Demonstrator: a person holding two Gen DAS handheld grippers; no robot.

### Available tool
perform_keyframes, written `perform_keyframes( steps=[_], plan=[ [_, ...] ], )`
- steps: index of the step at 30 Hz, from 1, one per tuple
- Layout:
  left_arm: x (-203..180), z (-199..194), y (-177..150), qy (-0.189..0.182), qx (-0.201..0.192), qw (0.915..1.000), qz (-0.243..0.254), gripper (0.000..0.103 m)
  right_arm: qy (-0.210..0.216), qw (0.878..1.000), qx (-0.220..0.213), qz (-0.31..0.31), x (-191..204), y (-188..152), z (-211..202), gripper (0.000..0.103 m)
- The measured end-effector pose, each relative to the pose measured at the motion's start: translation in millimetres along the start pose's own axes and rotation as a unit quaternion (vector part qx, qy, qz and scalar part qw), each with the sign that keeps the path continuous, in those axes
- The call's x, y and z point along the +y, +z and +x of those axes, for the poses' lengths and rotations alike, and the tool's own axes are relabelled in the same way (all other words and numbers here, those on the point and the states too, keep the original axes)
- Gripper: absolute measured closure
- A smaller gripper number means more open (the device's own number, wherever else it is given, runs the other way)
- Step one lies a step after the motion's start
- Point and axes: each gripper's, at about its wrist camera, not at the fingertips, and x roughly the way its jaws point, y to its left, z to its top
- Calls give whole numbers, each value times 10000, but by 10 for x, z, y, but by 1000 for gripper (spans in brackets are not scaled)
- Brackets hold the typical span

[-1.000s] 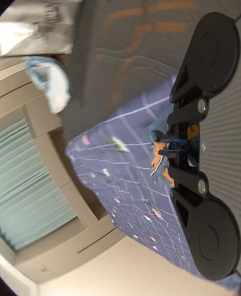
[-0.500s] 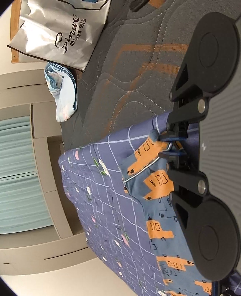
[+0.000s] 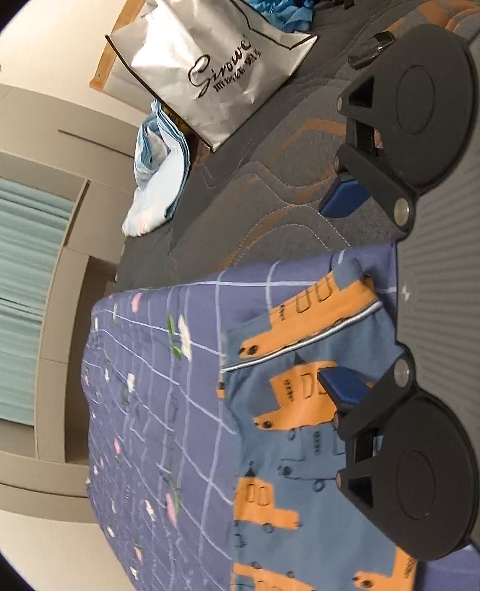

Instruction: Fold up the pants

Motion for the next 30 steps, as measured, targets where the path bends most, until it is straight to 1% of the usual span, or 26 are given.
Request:
perform_keyframes(
  steps=[1, 2, 3, 4, 6, 7, 9, 10, 13, 14, 16, 18, 20, 21, 22, 23, 24, 26, 28, 30],
  plan=[
    [177, -88, -24, 238, 0, 9997, -112, 4, 85, 9999, -66, -20, 59, 27, -52, 10],
    [376, -183, -75, 520, -1, 9983, -246, 3, 196, 9997, -133, -69, 130, 59, -109, 6],
    [537, -250, -113, 736, -7, 9967, -344, 3, 371, 9990, -217, -142, 223, 88, -175, 4],
    [699, -309, -154, 948, -10, 9946, -433, 2, 585, 9976, -295, -211, 324, 120, -235, 1],
    [1030, -367, -260, 1314, 53, 9892, -645, 1, 1111, 9922, -420, -366, 588, 179, -329, 0],
    [1195, -374, -304, 1418, 69, 9868, -775, 1, 1322, 9893, -444, -427, 706, 211, -351, 0],
    [1465, -340, -384, 1460, 46, 9837, -1044, 1, 1780, 9812, -523, -541, 970, 266, -410, 0],
    [1596, -285, -406, 1391, 141, 9829, -1199, 1, 1981, 9768, -561, -590, 1111, 281, -435, 0],
    [1796, -151, -448, 1079, 260, 9808, -1601, 2, 2428, 9656, -579, -734, 1534, 308, -489, 0],
    [1807, -128, -461, 928, 261, 9806, -1704, 4, 2530, 9628, -586, -748, 1654, 310, -500, 0],
    [1824, -92, -485, 637, 257, 9798, -1880, 19, 2767, 9566, -521, -752, 1899, 307, -506, 0],
    [1794, -36, -520, 476, 346, 9779, -2004, 47, 2914, 9521, -408, -835, 2113, 308, -516, 0],
    [1759, -17, -524, 558, 359, 9752, -2112, 52, 3004, 9481, -326, -988, 2273, 293, -506, 0],
    [1752, -33, -563, 574, 338, 9743, -2154, 64, 3054, 9455, -296, -1089, 2364, 281, -524, 0],
    [1739, -37, -560, 616, 321, 9737, -2171, 69, 3109, 9424, -283, -1204, 2450, 277, -536, 0],
    [1721, -41, -544, 698, 303, 9744, -2117, 79, 3136, 9405, -291, -1276, 2501, 250, -561, 0],
    [1672, -51, -515, 769, 281, 9770, -1970, 84, 3164, 9383, -305, -1362, 2556, 242, -581, 0],
    [1587, -122, -458, 878, 175, 9809, -1729, 87, 3184, 9353, -351, -1506, 2633, 217, -645, 0],
    [1500, -258, -389, 983, -1, 9844, -1460, 88, 3201, 9330, -426, -1590, 2728, 210, -687, 0],
    [1462, -396, -341, 1065, -135, 9853, -1328, 88, 3234, 9314, -477, -1601, 2761, 229, -701, 0]
  ],
)
